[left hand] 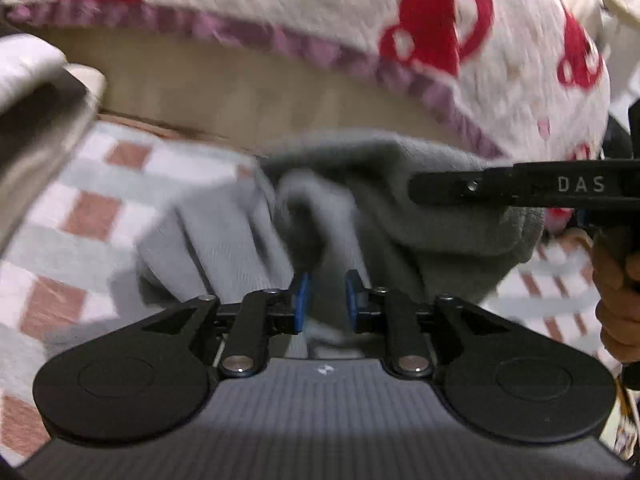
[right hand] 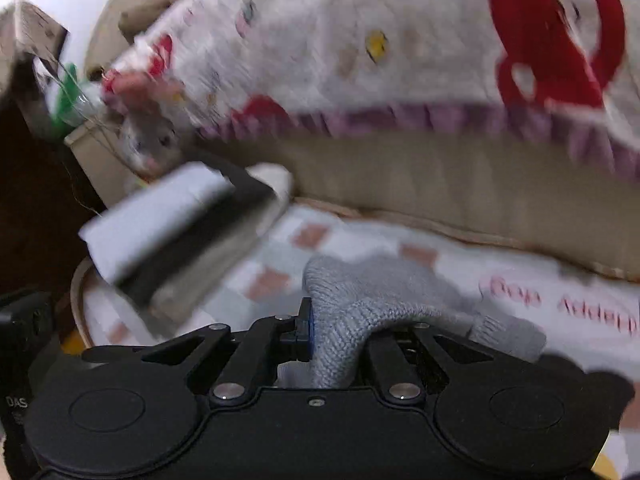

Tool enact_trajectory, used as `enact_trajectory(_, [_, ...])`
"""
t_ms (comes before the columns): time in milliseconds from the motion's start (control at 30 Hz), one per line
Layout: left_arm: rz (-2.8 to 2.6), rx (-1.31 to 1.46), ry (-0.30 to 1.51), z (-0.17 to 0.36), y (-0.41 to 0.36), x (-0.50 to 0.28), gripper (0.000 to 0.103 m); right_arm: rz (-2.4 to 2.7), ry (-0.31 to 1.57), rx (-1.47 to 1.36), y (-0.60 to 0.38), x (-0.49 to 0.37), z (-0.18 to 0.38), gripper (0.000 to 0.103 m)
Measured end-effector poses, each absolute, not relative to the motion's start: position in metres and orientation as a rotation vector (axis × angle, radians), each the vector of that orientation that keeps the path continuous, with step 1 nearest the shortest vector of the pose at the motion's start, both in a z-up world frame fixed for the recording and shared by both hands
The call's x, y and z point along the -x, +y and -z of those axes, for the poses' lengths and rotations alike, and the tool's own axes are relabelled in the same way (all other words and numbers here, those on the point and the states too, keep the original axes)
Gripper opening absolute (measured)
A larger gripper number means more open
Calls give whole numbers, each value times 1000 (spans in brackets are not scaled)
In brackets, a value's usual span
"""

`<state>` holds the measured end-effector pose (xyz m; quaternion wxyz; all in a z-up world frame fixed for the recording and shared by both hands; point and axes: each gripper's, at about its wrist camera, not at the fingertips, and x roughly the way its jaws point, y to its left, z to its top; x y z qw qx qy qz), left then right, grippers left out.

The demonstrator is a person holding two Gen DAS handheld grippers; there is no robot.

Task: Fold clothes
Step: 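Lift the grey sweater with both grippers and carry it onto the open rug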

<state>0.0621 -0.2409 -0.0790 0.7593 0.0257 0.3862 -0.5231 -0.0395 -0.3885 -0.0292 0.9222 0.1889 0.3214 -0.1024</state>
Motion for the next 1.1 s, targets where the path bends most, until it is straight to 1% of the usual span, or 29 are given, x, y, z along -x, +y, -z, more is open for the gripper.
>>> enact_trajectory(33, [1159,-76,835,78,-242,-58,23,213,650,-383,-385,45,35,7])
enact_trajectory(100, [1194,-59,777,73,-235,-48,41,209,623,-386,-381,53,41,7])
enact_trajectory(133, [1214,-45,740,70,-231,-43,54,209,605,-394,-381,55,42,7])
enact_trajectory(167, [1233,-31,703,66,-227,-38,58,214,587,-405,-381,55,42,7])
enact_trajectory(200, [1252,-17,667,63,-224,-34,58,216,570,-413,-378,54,41,7])
enact_trajectory(233, [1272,5,640,60,-223,-32,60,221,539,-417,-376,56,41,7])
enact_trajectory(267, [1289,23,612,58,-221,-30,68,225,509,-422,-374,58,42,7])
enact_trajectory(300, [1288,21,586,62,-219,-26,71,226,484,-430,-369,61,42,7])
enact_trajectory(400, [1273,28,566,76,-214,-20,73,238,461,-476,-354,69,47,7])
enact_trajectory(467, [1257,69,632,88,-215,-23,73,251,460,-492,-345,73,48,7])
enact_trajectory(600, [1212,247,832,94,-216,-39,73,279,471,-510,-327,78,46,7])
enact_trajectory(633, [1207,261,813,94,-214,-40,74,296,476,-507,-323,79,43,7])
enact_trajectory(700, [1179,245,754,96,-211,-40,70,346,467,-521,-320,83,37,7])
enact_trajectory(733, [1149,217,740,99,-213,-40,51,364,458,-537,-320,85,37,7])
enact_trajectory(767, [1117,189,731,102,-214,-42,14,380,451,-552,-321,87,37,7])
enact_trajectory(800, [1080,155,755,106,-218,-45,2,388,449,-557,-320,89,39,7])
enact_trajectory(867, [1036,137,768,108,-218,-51,3,384,459,-550,-316,93,47,7])
enact_trajectory(967, [988,77,724,101,-219,-49,2,375,476,-552,-314,97,59,7])
enact_trajectory(1033, [964,15,671,93,-223,-44,2,377,481,-560,-317,99,64,7])
enact_trajectory(1100, [898,-72,577,84,-223,-36,0,379,477,-573,-322,99,67,7])
